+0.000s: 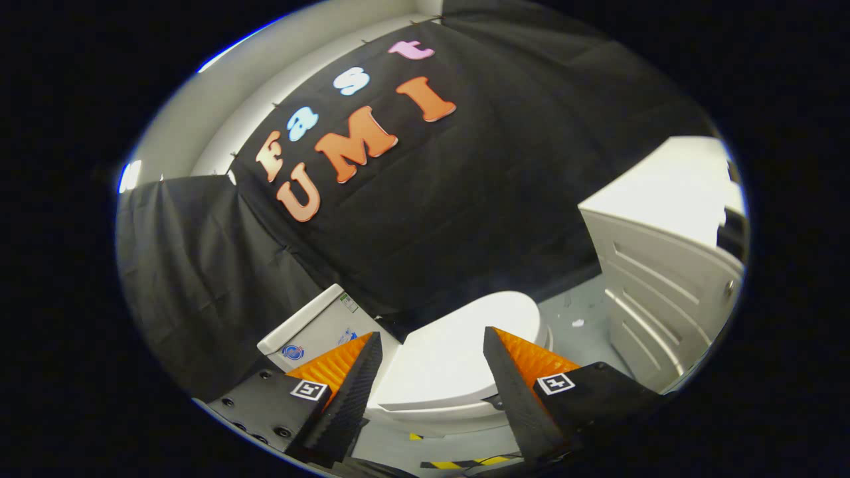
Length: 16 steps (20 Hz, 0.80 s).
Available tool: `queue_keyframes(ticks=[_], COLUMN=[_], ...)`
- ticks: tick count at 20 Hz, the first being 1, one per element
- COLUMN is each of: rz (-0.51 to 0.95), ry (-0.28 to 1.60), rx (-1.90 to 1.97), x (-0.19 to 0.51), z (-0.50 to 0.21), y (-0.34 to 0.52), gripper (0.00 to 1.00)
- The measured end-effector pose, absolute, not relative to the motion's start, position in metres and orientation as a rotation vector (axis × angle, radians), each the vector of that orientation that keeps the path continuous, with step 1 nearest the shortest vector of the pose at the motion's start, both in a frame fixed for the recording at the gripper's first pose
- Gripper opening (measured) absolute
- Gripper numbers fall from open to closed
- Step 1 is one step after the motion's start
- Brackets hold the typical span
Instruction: Open the toilet lid.
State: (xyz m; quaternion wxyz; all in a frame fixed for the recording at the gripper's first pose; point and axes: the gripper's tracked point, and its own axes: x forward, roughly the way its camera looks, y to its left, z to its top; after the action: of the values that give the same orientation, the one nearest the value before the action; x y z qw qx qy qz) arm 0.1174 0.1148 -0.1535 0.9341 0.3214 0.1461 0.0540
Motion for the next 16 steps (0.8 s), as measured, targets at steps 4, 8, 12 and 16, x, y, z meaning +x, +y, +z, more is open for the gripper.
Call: queue_keyframes(ticks=[4,8,12,16], rz=[0.023,-0.02,0.007,0.0], ry=[0.508,0.712,0.802,0.825], rx=[0.816,0.971,1.096,1.103], x=[0.123,0.118,0.128,0.135], z=[-0.251,-0.332,-0.361,-0.377], y=[0.112,0.118,0.138,0.141], gripper=[0.99,0.98,0.95,0.81])
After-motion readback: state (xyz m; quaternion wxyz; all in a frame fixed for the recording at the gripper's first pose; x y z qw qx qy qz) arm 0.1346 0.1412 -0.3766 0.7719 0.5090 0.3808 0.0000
